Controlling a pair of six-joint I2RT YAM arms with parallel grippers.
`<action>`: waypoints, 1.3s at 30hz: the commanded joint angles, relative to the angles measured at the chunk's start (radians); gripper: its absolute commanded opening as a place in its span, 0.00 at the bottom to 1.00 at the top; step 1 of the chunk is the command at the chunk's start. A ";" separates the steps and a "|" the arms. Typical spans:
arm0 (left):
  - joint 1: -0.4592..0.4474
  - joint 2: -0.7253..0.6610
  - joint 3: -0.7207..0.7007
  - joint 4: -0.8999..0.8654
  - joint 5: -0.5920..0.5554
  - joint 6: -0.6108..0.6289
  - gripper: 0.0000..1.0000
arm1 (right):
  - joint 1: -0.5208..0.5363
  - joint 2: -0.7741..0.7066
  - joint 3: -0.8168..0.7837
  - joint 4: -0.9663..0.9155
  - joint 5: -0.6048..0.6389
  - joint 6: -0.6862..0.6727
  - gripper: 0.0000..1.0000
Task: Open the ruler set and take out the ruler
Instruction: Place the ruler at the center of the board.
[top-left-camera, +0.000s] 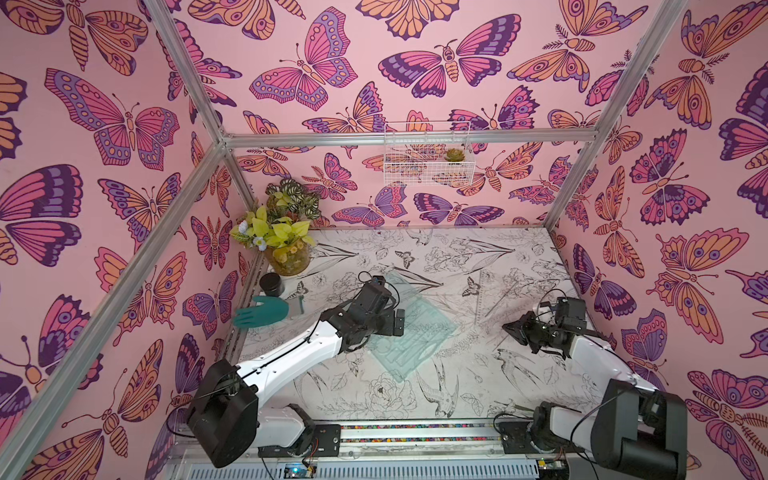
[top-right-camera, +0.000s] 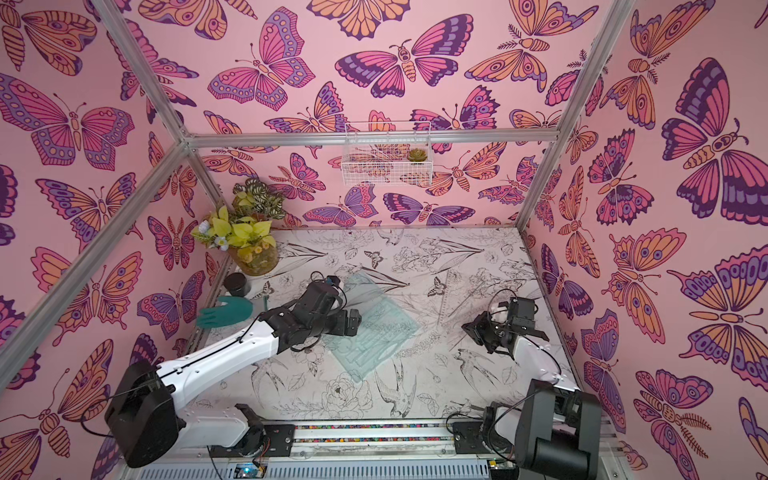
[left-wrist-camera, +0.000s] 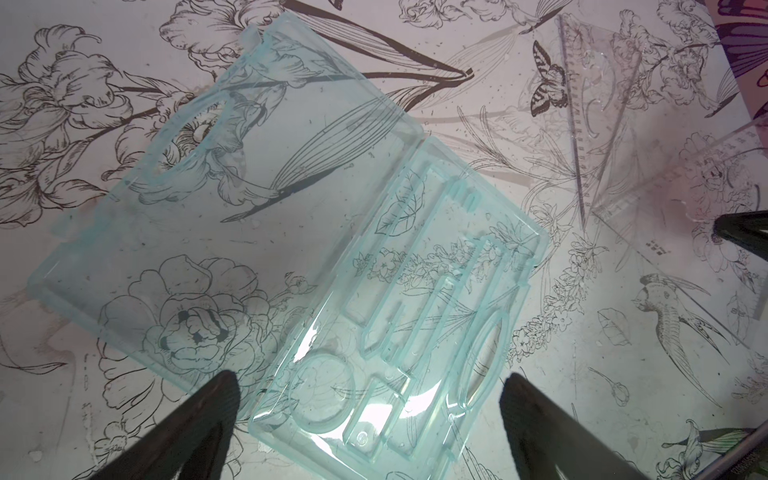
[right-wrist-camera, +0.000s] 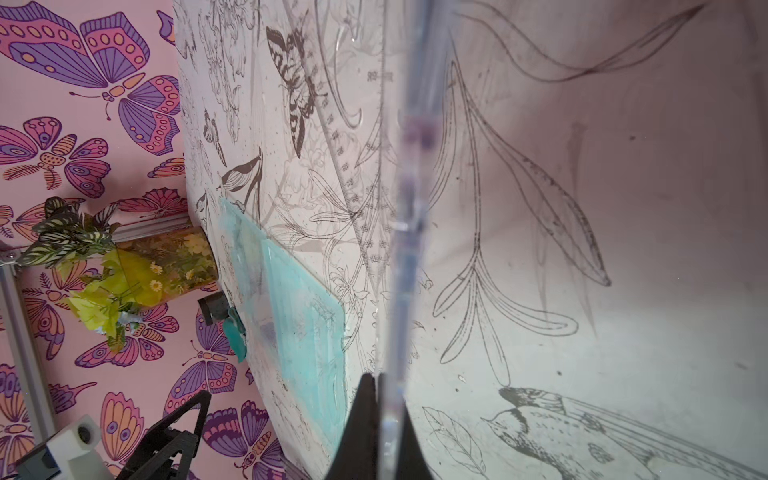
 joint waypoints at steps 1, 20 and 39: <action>-0.003 0.012 0.010 0.009 0.013 0.017 1.00 | -0.032 0.022 0.008 -0.009 -0.042 -0.008 0.06; -0.006 0.015 0.005 0.008 0.011 0.008 1.00 | -0.142 0.092 0.005 -0.008 -0.013 -0.006 0.25; -0.007 -0.021 -0.007 -0.018 -0.033 0.009 1.00 | -0.150 0.034 0.005 -0.068 0.123 -0.040 0.44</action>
